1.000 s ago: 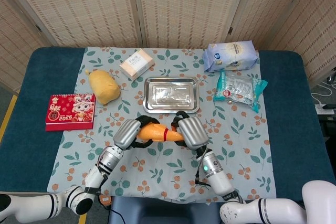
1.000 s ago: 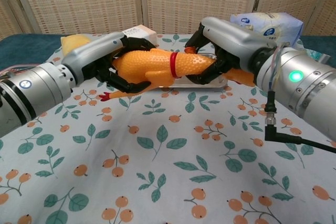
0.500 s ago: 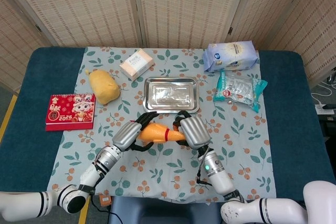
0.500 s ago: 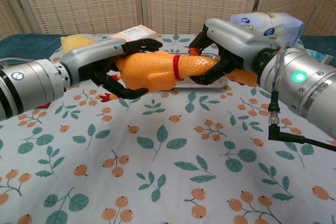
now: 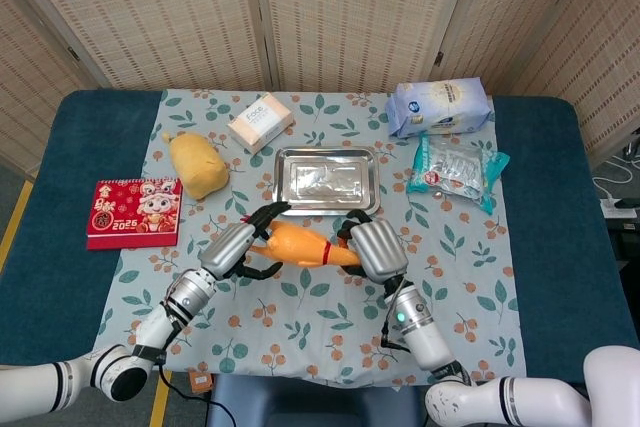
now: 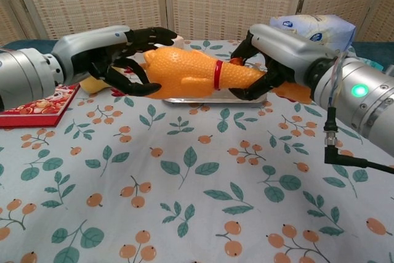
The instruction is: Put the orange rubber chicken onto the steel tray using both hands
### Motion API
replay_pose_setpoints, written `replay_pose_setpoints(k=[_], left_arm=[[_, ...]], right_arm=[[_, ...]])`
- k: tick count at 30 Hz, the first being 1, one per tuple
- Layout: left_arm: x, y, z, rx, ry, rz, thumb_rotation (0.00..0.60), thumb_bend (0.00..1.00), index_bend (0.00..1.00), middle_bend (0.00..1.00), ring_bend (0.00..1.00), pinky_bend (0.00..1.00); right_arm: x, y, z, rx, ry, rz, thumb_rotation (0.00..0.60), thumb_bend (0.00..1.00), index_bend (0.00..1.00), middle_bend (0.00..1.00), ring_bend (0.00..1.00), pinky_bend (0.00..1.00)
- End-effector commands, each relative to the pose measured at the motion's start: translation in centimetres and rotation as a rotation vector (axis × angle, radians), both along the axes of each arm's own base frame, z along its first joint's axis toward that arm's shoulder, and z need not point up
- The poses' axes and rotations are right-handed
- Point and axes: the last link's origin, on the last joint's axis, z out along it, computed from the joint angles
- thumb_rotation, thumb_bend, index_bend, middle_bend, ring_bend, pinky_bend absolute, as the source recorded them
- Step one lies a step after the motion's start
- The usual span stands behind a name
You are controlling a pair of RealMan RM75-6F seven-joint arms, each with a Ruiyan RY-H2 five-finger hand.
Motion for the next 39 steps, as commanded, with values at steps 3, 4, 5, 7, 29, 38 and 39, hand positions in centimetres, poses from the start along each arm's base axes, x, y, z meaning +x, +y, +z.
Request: replay_pose_setpoints(k=[3, 4, 5, 7, 29, 38, 39], left_arm=[[-1.7, -0.2, 1.2, -0.010, 0.021, 0.001, 0.600, 0.33, 0.00, 0.00, 0.00, 0.02], [-2.2, -0.2, 1.3, -0.013, 0.032, 0.005, 0.600, 0.33, 0.00, 0.00, 0.00, 0.02], [-2.6, -0.2, 1.4, -0.014, 0.040, 0.008, 0.600, 0.33, 0.00, 0.00, 0.00, 0.02], [-3.4, -0.2, 1.5, -0.017, 0.055, 0.021, 0.600, 0.32, 0.00, 0.00, 0.00, 0.02], [-10.3, 1.4, 4.3, 0.153, 0.080, 0.170, 0.600, 0.32, 0.00, 0.00, 0.00, 0.01], [-10.5, 1.3, 3.3, 0.129, 0.099, 0.155, 0.600, 0.32, 0.00, 0.00, 0.00, 0.01], [-10.6, 1.3, 3.2, 0.127, 0.102, 0.155, 0.600, 0.32, 0.00, 0.00, 0.00, 0.01]], right_arm=[[-0.5, -0.4, 0.3, -0.011, 0.000, -0.015, 0.600, 0.44, 0.88, 0.53, 0.70, 1.00], [-0.7, -0.5, 0.3, -0.015, 0.001, -0.019, 0.600, 0.44, 0.88, 0.53, 0.70, 1.00], [-0.8, -0.5, 0.4, -0.019, 0.002, -0.022, 0.600, 0.44, 0.88, 0.53, 0.70, 1.00], [-1.1, -0.8, 0.7, -0.029, -0.001, -0.032, 0.600, 0.44, 0.88, 0.53, 0.70, 1.00], [-3.1, -9.3, -1.3, -0.142, 0.084, -0.161, 0.600, 0.44, 0.89, 0.54, 0.70, 1.00], [-1.1, -13.5, -4.1, -0.185, 0.089, -0.191, 0.600, 0.44, 0.90, 0.54, 0.70, 0.95], [-0.9, -13.9, -4.3, -0.193, 0.094, -0.189, 0.600, 0.44, 0.90, 0.54, 0.70, 0.92]])
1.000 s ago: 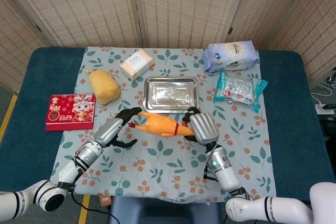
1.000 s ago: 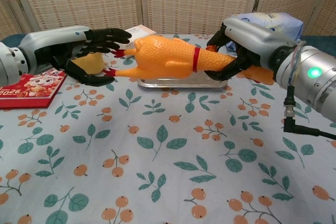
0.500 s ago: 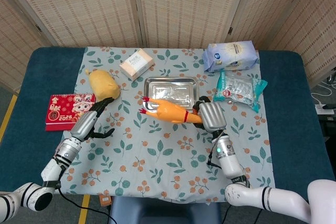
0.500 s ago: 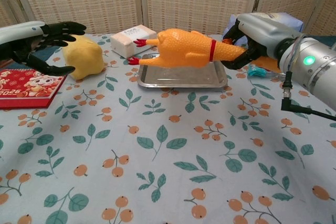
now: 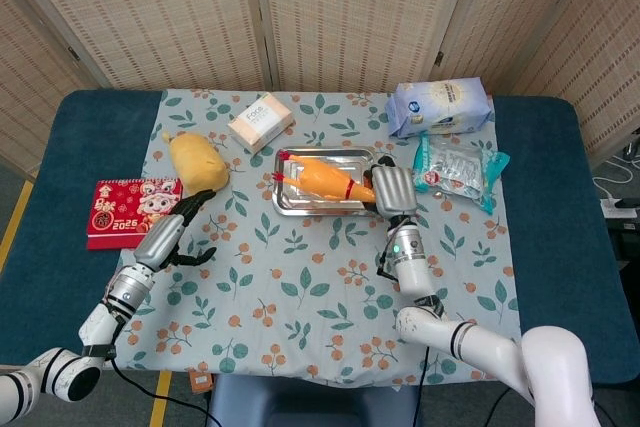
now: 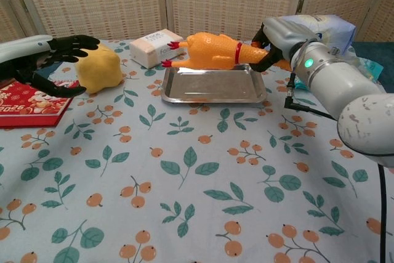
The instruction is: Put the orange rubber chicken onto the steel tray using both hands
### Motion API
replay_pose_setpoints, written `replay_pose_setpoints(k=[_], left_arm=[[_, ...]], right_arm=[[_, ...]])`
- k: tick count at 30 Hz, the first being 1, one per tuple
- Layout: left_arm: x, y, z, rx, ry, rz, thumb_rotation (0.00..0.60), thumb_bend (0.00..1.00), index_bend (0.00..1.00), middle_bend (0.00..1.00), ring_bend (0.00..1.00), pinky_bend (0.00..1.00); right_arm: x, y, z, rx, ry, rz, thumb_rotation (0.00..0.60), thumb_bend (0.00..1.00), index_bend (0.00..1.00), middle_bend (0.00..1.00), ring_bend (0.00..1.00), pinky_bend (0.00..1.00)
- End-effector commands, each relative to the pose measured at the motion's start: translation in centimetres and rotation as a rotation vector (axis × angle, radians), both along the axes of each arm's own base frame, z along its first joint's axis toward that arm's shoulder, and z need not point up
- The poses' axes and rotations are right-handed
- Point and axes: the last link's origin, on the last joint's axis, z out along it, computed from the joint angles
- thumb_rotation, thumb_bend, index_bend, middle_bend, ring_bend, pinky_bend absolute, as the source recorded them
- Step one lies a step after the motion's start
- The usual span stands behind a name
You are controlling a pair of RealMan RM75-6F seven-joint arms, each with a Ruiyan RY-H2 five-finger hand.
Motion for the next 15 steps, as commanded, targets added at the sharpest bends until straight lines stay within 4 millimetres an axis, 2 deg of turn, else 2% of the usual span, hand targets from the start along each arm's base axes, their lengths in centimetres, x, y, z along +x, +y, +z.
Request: replay_pose_setpoints(k=[1, 7, 12, 15], left_arm=[[-0.2, 0.0, -0.3, -0.011, 0.007, 0.001, 0.600, 0.32, 0.00, 0.00, 0.00, 0.01], [-0.6, -0.1, -0.9, -0.022, 0.025, -0.017, 0.600, 0.32, 0.00, 0.00, 0.00, 0.01], [-1.0, -0.1, -1.3, -0.031, 0.020, -0.020, 0.600, 0.33, 0.00, 0.00, 0.00, 0.01], [-1.1, 0.1, -1.4, -0.032, 0.021, -0.023, 0.600, 0.34, 0.00, 0.00, 0.00, 0.01]], right_arm=[[2.3, -2.0, -2.0, -0.006, -0.021, -0.002, 0.600, 0.44, 0.90, 0.54, 0.70, 0.90], [3.4, -4.3, -3.0, -0.023, 0.007, -0.032, 0.600, 0.44, 0.90, 0.54, 0.68, 0.87], [3.7, -4.7, -4.2, 0.002, -0.010, -0.062, 0.600, 0.44, 0.90, 0.54, 0.65, 0.85], [3.7, -4.6, -5.0, 0.030, -0.012, -0.072, 0.600, 0.44, 0.86, 0.54, 0.59, 0.78]])
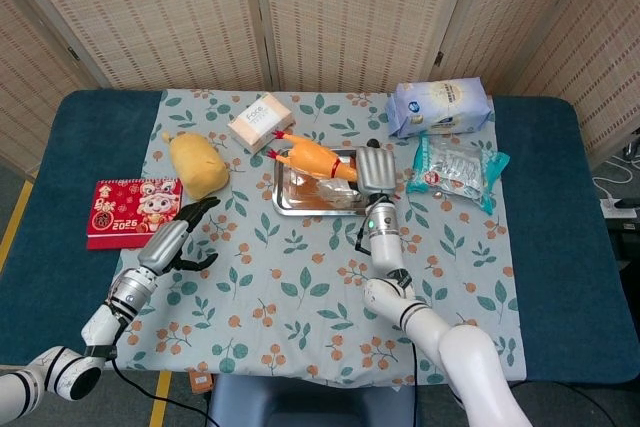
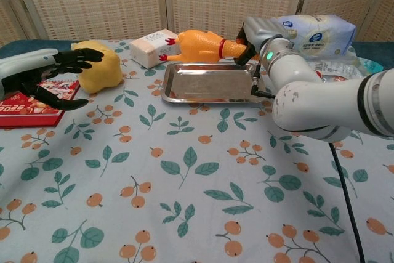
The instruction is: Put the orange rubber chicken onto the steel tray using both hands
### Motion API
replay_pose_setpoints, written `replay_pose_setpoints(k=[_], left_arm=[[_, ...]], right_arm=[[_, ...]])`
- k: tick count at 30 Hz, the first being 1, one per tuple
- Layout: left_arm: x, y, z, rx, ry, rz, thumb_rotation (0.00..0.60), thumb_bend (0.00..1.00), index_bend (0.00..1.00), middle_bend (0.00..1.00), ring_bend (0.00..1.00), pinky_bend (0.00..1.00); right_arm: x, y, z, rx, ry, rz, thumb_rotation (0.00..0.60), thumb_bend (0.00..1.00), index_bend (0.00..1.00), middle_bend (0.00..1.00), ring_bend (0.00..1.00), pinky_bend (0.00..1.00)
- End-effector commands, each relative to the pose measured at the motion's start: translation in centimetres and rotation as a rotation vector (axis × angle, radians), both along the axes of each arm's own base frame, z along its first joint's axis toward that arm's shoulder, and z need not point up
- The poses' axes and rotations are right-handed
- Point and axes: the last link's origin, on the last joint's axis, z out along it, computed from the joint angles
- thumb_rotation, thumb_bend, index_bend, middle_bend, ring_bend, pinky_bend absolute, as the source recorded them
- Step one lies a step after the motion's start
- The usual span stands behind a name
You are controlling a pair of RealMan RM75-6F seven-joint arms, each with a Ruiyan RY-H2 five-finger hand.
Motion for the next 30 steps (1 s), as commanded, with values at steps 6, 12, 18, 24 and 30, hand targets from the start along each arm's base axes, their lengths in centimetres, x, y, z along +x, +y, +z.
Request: replay_pose_setpoints(k=[6, 12, 18, 24, 30], left_arm=[[-0.2, 0.3, -0.1, -0.019, -0.012, 0.014, 0.600, 0.33, 0.00, 0.00, 0.00, 0.01], [-0.4, 0.3, -0.1, -0.017, -0.021, 0.020, 0.600, 0.33, 0.00, 0.00, 0.00, 0.01], [-0.4, 0.2, 0.0, -0.019, -0.021, 0.014, 0.600, 0.33, 0.00, 0.00, 0.00, 0.01], [-0.1, 0.1, 0.1, -0.019, -0.023, 0.012, 0.600, 0.33, 0.00, 0.00, 0.00, 0.01], [0.5, 0.0, 0.0, -0.015, -0.019, -0.001, 0.600, 0.33, 0.00, 0.00, 0.00, 0.01]], right_arm=[[0.6, 0.3, -2.2, 0.095, -0.005, 0.000, 0.600, 0.32, 0.16, 0.12, 0.11, 0.41], [0.3, -0.4, -1.3, 0.080, 0.066, 0.012, 0.600, 0.21, 0.00, 0.00, 0.00, 0.03], [0.0, -1.1, -0.3, 0.078, 0.141, 0.029, 0.600, 0.13, 0.00, 0.00, 0.00, 0.00], [-1.0, -1.5, 0.4, 0.122, 0.200, 0.038, 0.600, 0.04, 0.00, 0.00, 0.00, 0.00], [-1.8, -1.4, 1.7, 0.150, 0.146, 0.033, 0.600, 0.00, 0.00, 0.00, 0.00, 0.00]])
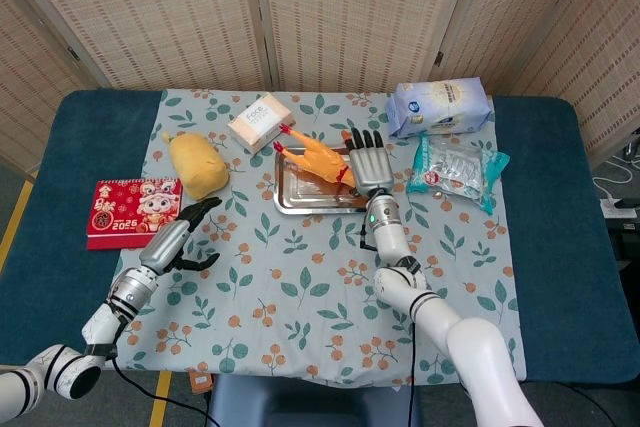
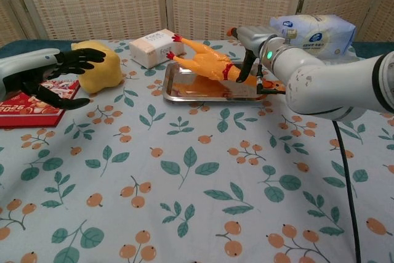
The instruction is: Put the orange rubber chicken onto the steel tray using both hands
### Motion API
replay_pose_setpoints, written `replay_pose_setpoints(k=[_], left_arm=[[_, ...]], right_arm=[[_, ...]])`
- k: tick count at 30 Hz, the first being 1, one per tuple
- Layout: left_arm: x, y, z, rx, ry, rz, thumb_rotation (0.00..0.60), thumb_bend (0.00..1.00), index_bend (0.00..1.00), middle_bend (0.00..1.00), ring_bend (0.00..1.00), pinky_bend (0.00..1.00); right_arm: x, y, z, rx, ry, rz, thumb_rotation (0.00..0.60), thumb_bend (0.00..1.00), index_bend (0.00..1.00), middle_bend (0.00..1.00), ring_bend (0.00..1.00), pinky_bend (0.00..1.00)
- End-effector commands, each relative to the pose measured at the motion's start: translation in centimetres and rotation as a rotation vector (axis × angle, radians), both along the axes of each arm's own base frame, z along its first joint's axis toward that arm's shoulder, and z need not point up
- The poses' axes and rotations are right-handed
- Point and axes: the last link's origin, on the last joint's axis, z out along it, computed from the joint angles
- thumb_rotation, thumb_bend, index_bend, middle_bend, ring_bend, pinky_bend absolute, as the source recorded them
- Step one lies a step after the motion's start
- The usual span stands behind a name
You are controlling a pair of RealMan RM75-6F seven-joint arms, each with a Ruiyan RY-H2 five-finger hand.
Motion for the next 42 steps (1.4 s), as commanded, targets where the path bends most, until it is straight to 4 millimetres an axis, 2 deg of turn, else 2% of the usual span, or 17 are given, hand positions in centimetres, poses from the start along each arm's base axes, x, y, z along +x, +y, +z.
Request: replay_pose_setpoints(k=[1, 6, 9, 12, 15, 18, 22, 25, 28, 29, 30, 34, 38, 42], left_arm=[[0.3, -0.1, 0.1, 0.007, 0.004, -0.009, 0.600, 0.33, 0.00, 0.00, 0.00, 0.01], [0.8, -0.8, 0.8, 0.023, -0.005, -0.024, 0.600, 0.33, 0.00, 0.00, 0.00, 0.01], [0.7, -1.7, 1.6, 0.034, 0.017, -0.043, 0.600, 0.33, 0.00, 0.00, 0.00, 0.01], [0.0, -2.7, 2.7, 0.060, 0.091, -0.063, 0.600, 0.33, 0.00, 0.00, 0.00, 0.02], [-1.4, -4.2, 4.2, 0.109, 0.210, -0.068, 0.600, 0.33, 0.00, 0.00, 0.00, 0.02], [-2.2, -5.8, 5.4, 0.171, 0.265, -0.063, 0.600, 0.33, 0.00, 0.00, 0.00, 0.02], [-4.4, -9.7, 8.0, 0.307, 0.340, -0.051, 0.600, 0.33, 0.00, 0.00, 0.00, 0.02], [-6.0, -12.5, 9.8, 0.431, 0.395, 0.000, 0.600, 0.33, 0.00, 0.00, 0.00, 0.02], [-6.5, -13.6, 10.3, 0.465, 0.397, 0.028, 0.600, 0.33, 0.00, 0.00, 0.00, 0.02], [-7.4, -15.5, 10.9, 0.506, 0.395, 0.068, 0.600, 0.33, 0.00, 0.00, 0.00, 0.02], [-7.7, -16.5, 11.0, 0.514, 0.401, 0.077, 0.600, 0.33, 0.00, 0.00, 0.00, 0.02], [-8.0, -17.5, 11.1, 0.448, 0.377, 0.080, 0.600, 0.33, 0.00, 0.00, 0.00, 0.02], [-8.0, -17.7, 11.8, 0.424, 0.368, 0.089, 0.600, 0.33, 0.00, 0.00, 0.00, 0.02], [-7.9, -17.9, 11.2, 0.372, 0.371, 0.073, 0.600, 0.33, 0.00, 0.00, 0.00, 0.02]], right_arm=[[-0.9, 0.2, 1.6, 0.007, -0.050, -0.007, 0.600, 0.00, 0.00, 0.00, 0.00, 0.00], [-1.4, 2.3, 4.6, -0.008, -0.136, 0.054, 0.600, 0.00, 0.00, 0.00, 0.00, 0.00], [-2.0, 5.6, 7.7, -0.027, -0.181, 0.119, 0.600, 0.00, 0.00, 0.00, 0.00, 0.00], [-3.4, 10.2, 11.3, -0.053, -0.163, 0.177, 0.600, 0.00, 0.00, 0.00, 0.00, 0.00], [-6.0, 15.5, 14.7, -0.074, -0.087, 0.191, 0.600, 0.00, 0.00, 0.00, 0.00, 0.00], [-8.2, 19.6, 16.9, -0.086, -0.046, 0.175, 0.600, 0.00, 0.00, 0.00, 0.00, 0.00], [-12.2, 26.3, 19.1, -0.070, 0.008, 0.157, 0.600, 0.00, 0.00, 0.00, 0.00, 0.00], [-14.9, 29.9, 20.4, -0.063, 0.022, 0.128, 0.600, 0.00, 0.00, 0.00, 0.00, 0.00], [-15.9, 31.1, 21.0, -0.080, 0.032, 0.114, 0.600, 0.00, 0.00, 0.00, 0.00, 0.00], [-17.9, 33.3, 22.2, -0.137, 0.056, 0.056, 0.600, 0.00, 0.00, 0.00, 0.00, 0.00], [-18.9, 34.7, 22.7, -0.174, 0.052, 0.043, 0.600, 0.00, 0.00, 0.00, 0.00, 0.00], [-20.7, 36.1, 23.9, -0.226, 0.016, 0.032, 0.600, 0.00, 0.00, 0.00, 0.00, 0.00], [-21.1, 36.1, 25.1, -0.255, -0.034, 0.027, 0.600, 0.00, 0.00, 0.00, 0.00, 0.00], [-21.1, 36.1, 24.9, -0.240, -0.033, 0.034, 0.600, 0.00, 0.00, 0.00, 0.00, 0.00]])
